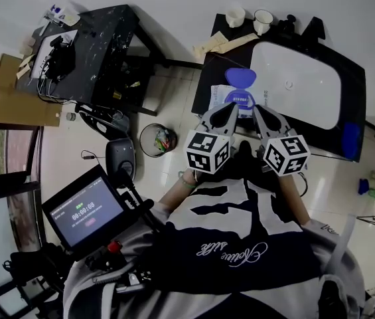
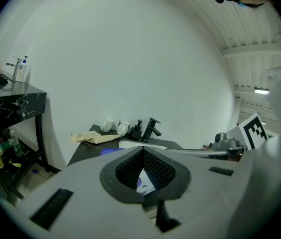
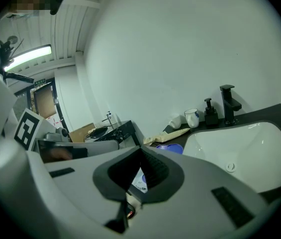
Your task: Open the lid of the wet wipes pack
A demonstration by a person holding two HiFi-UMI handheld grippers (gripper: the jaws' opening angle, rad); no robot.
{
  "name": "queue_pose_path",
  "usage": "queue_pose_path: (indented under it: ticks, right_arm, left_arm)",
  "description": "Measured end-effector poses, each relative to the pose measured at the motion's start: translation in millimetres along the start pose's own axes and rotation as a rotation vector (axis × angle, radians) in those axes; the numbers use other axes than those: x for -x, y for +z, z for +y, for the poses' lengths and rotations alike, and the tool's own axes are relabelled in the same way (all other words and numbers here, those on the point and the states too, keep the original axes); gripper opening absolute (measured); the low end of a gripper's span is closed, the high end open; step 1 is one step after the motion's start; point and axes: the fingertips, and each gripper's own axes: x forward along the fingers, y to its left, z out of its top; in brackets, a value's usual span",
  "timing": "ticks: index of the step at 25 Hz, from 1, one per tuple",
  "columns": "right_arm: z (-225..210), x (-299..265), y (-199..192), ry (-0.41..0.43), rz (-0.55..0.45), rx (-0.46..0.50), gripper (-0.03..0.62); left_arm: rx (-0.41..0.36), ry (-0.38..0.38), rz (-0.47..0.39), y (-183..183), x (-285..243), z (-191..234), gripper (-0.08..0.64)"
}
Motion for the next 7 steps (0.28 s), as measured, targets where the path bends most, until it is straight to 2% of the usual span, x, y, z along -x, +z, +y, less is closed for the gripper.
queue_pose_path:
  ticks: [7]
  right_arm:
    - [-1.2, 0.7, -1.2, 0.0, 0.009, 0.001, -0.002]
  left_arm:
    - [0.0, 0.008, 0.003, -0.9, 0.5, 0.5, -0.002]
